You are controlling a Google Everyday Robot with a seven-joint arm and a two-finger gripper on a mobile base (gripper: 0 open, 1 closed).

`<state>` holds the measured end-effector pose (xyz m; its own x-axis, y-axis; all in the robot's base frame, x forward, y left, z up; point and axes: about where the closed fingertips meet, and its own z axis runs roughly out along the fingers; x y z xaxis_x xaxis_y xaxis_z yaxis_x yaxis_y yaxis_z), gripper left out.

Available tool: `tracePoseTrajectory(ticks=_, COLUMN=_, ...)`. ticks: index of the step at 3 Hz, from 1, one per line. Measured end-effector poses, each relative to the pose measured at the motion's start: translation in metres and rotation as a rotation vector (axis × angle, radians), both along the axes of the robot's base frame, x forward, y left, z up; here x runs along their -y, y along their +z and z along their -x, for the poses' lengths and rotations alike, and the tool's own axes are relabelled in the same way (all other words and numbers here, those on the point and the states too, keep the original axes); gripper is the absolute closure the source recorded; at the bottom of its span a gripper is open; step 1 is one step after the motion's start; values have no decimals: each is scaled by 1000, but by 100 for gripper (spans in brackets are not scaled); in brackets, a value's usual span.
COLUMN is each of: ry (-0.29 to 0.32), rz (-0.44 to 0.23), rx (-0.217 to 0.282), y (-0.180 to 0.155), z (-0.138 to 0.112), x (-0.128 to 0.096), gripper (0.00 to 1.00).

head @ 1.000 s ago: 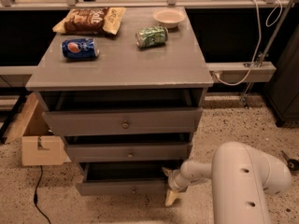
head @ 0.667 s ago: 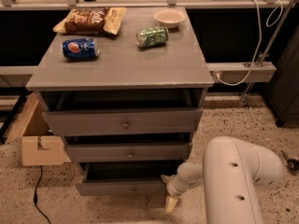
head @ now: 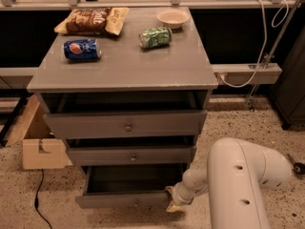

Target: Open bottom drawer

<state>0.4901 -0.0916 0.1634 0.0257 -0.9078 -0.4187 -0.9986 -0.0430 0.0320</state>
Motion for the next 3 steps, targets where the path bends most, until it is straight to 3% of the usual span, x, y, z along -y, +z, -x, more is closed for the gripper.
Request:
tracePoseTrajectory(ticks=1, ry=0, rz=0, rx=0, y=5, z=0, x=0, gripper=73)
tracePoseTrajectory(ticks=2, ry=-37, rz=-12, rx=-1, y=6, z=13, x=7, gripper=100)
tracePoseTrajectory(ticks=3, ry=-38, rz=-12, rx=-1, y=6, z=13, x=7, gripper=100)
